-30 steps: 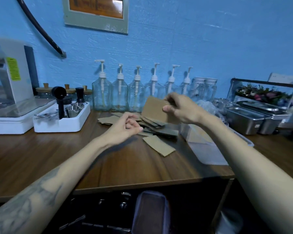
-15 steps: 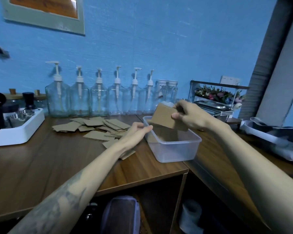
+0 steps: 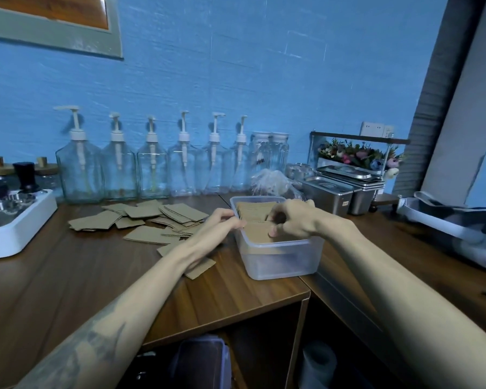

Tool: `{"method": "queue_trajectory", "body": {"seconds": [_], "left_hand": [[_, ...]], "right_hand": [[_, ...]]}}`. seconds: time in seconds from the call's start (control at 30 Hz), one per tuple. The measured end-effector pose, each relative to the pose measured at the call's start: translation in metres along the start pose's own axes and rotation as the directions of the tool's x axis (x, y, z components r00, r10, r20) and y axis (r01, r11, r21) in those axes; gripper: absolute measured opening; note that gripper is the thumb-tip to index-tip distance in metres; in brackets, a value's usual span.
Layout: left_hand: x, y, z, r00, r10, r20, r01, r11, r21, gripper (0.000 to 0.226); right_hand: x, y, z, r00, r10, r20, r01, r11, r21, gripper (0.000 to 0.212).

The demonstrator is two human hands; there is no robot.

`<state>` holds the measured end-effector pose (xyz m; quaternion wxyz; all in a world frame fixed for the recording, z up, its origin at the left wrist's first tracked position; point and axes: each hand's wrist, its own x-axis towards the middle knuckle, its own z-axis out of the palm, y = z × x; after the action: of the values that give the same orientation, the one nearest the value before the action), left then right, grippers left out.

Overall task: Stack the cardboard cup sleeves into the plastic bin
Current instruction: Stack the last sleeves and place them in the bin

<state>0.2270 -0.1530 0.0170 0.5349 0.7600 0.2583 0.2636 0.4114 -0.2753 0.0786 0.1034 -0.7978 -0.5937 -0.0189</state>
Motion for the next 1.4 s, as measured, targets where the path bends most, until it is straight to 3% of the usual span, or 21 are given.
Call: {"method": "queue_trajectory", "body": {"seconds": [0.3,0.4,0.6,0.67,0.77,1.1,1.23,1.4], "left_hand": [[0.002,-0.001,0.003,0.999,0.040,0.012,-0.039,0.997,-0.065,0.049],[0.001,-0.001,0.004,0.998,0.061,0.009,-0.061,0.996,-0.064,0.042],[0.001,-0.003,0.002,0.997,0.080,0.009,-0.080,0.995,-0.058,0.056],[0.002,-0.004,0.002,0.997,0.080,0.002,-0.080,0.995,-0.057,0.043],[0.004,-0.006,0.001,0.995,0.092,-0.042,-0.094,0.994,-0.054,0.024],[0.002,-0.006,-0.008,0.969,0.156,-0.189,-0.169,0.984,-0.055,0.022],[-0.003,-0.004,-0.021,0.958,0.233,-0.165,-0.209,0.966,0.149,0.016],[-0.019,-0.002,-0.061,0.951,0.290,-0.103,-0.219,0.873,0.436,0.023]], "right_hand": [[0.014,0.006,0.003,0.992,-0.035,-0.117,0.039,0.999,0.030,0.042],[0.015,0.007,0.001,0.994,-0.054,-0.090,0.051,0.998,-0.031,0.051],[0.017,0.006,0.000,0.996,-0.073,-0.046,0.071,0.997,-0.032,0.056],[0.017,0.006,-0.001,0.996,-0.081,-0.040,0.080,0.996,-0.025,0.058],[0.015,0.004,-0.003,0.997,-0.075,-0.036,0.076,0.997,0.026,0.058],[0.010,0.001,-0.004,0.991,-0.024,-0.130,0.036,0.996,0.087,0.059],[0.010,-0.017,-0.009,0.977,-0.093,-0.192,0.106,0.993,0.059,0.052],[0.011,-0.054,-0.012,0.956,-0.168,-0.242,0.181,0.983,0.030,0.039]]}}
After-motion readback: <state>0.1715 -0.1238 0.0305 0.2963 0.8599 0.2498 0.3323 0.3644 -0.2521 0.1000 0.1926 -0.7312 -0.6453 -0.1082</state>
